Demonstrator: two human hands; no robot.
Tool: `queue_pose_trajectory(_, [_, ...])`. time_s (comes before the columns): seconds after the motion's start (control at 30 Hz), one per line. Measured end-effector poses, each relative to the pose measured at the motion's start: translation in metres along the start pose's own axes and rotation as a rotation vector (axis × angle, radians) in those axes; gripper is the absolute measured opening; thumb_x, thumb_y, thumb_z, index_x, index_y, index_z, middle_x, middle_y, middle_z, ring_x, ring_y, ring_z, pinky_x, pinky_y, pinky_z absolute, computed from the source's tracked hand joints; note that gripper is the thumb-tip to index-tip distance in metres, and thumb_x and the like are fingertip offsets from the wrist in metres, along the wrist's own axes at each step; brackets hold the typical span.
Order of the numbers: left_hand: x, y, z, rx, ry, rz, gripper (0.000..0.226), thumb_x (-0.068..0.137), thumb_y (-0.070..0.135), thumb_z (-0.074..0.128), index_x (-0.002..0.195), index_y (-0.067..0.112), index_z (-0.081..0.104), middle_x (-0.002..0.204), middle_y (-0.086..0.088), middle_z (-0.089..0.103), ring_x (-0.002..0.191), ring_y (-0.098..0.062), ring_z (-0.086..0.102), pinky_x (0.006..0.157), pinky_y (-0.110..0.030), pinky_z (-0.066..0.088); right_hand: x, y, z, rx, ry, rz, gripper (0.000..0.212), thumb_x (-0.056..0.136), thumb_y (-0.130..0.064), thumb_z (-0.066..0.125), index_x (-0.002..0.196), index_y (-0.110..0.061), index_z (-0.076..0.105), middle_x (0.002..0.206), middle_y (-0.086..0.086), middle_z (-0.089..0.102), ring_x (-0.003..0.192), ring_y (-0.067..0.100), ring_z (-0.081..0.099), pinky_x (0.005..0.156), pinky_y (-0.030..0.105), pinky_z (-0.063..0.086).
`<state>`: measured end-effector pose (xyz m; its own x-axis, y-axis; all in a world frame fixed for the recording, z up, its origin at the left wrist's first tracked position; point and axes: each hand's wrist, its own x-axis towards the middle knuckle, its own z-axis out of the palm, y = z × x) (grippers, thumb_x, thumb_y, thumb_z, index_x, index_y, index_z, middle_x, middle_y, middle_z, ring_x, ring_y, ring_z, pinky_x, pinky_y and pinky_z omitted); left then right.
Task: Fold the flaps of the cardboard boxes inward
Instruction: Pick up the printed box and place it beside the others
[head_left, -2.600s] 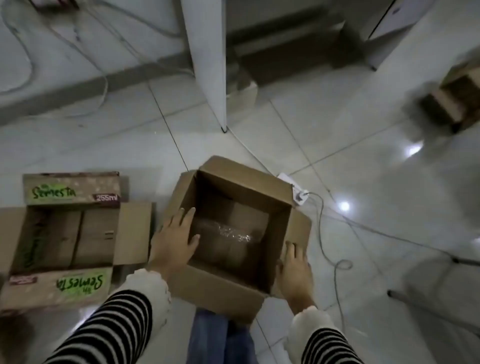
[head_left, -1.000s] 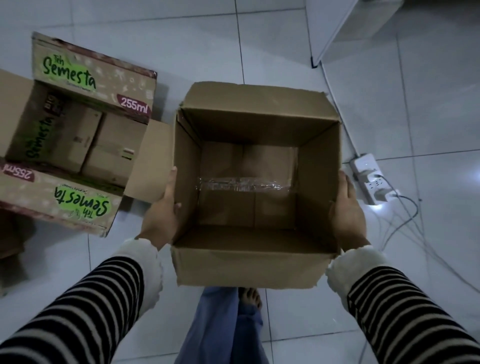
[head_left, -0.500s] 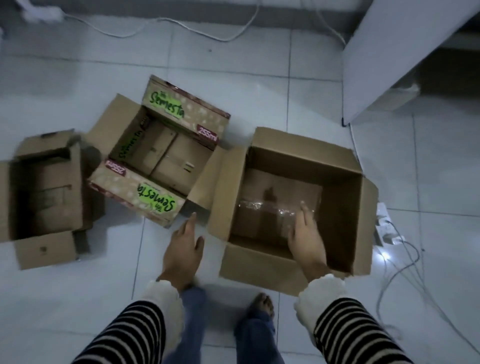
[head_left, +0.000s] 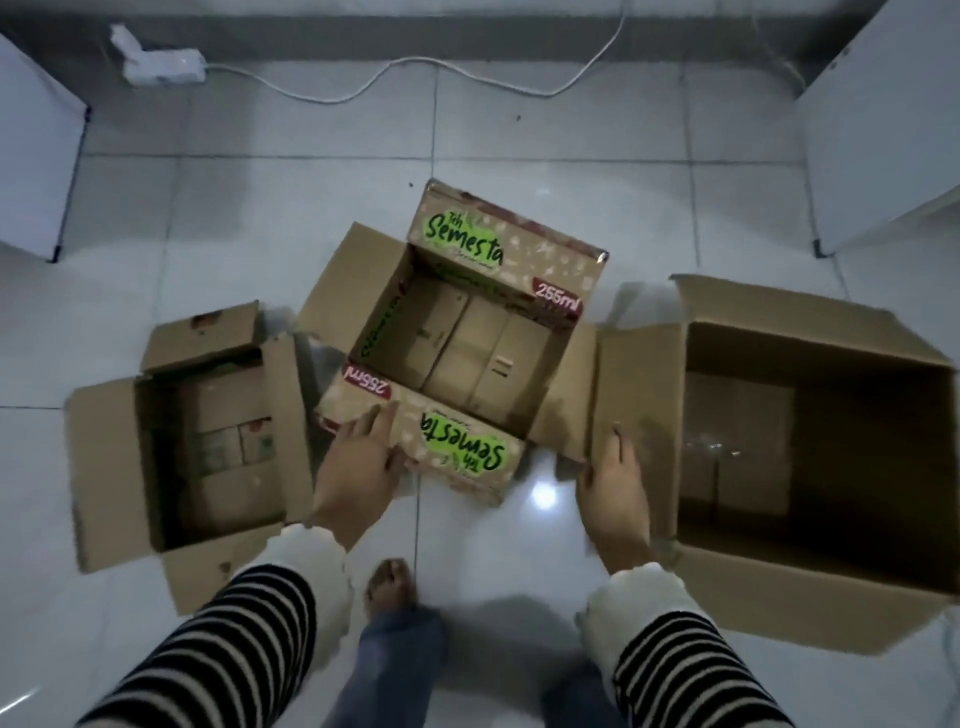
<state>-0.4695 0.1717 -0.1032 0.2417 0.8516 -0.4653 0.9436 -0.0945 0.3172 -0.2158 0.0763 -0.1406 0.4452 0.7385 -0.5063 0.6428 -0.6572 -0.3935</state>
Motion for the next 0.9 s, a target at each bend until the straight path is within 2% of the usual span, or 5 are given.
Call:
queue_pose_trajectory(0.23, [0.088,-0.097,0.018,0.18,-0.072,0.013,0.054,0.094,0.031,0.039,0.144,0.02,0.02,0.152,-0.01,0.028,0.135,-0.035,0.029,0.11,-0.047,0.028,0.038,-0.018,0.104,0.033,0.033,0.01,0.049,0.092,-0.011,0.047,0.138,-0.001,0.032,0.149,0.021,0.028,0.134,0.038,0.032,0.104,0.044,0.036])
queue_pose_trajectory(0.3, [0.118,-0.112,0.036,0.176,-0.055,-0.001,0.054,0.094,0.031,0.039,0.143,0.021,0.02,0.152,-0.011,0.028,0.136,-0.036,0.028,0.111,-0.048,0.026,0.061,-0.014,0.128,0.04,0.041,0.019,0.051,0.092,-0.013,0.046,0.14,-0.003,0.03,0.151,0.019,0.024,0.135,0.037,0.03,0.104,0.045,0.037])
queue_pose_trajectory(0.47, [0.187,-0.131,0.081,0.069,0.024,-0.043,0.052,0.094,0.032,0.037,0.143,0.025,0.019,0.153,-0.012,0.024,0.14,-0.037,0.017,0.111,-0.054,0.022,0.128,0.001,0.166,0.045,0.124,0.111,0.061,0.093,-0.013,0.043,0.146,-0.006,0.013,0.155,0.017,0.014,0.141,0.036,0.017,0.113,0.048,0.025])
queue_pose_trajectory(0.67, [0.25,-0.142,0.109,0.047,0.145,-0.079,0.059,0.094,0.018,0.042,0.145,0.024,0.012,0.156,-0.016,0.011,0.14,-0.042,0.009,0.114,-0.056,0.017,0.172,0.017,0.186,0.034,0.208,0.156,0.072,0.091,-0.016,0.049,0.148,-0.01,0.005,0.157,0.013,0.011,0.142,0.032,0.013,0.112,0.046,0.023])
queue_pose_trajectory(0.9, [0.262,-0.15,0.117,-0.086,0.184,-0.212,0.081,0.084,-0.009,0.046,0.144,0.033,0.013,0.155,-0.01,0.021,0.137,-0.043,0.022,0.111,-0.057,0.025,0.178,0.018,0.196,0.162,0.204,0.146,0.076,0.091,-0.009,0.048,0.148,-0.019,-0.001,0.158,0.005,0.011,0.14,0.029,0.022,0.109,0.049,0.032])
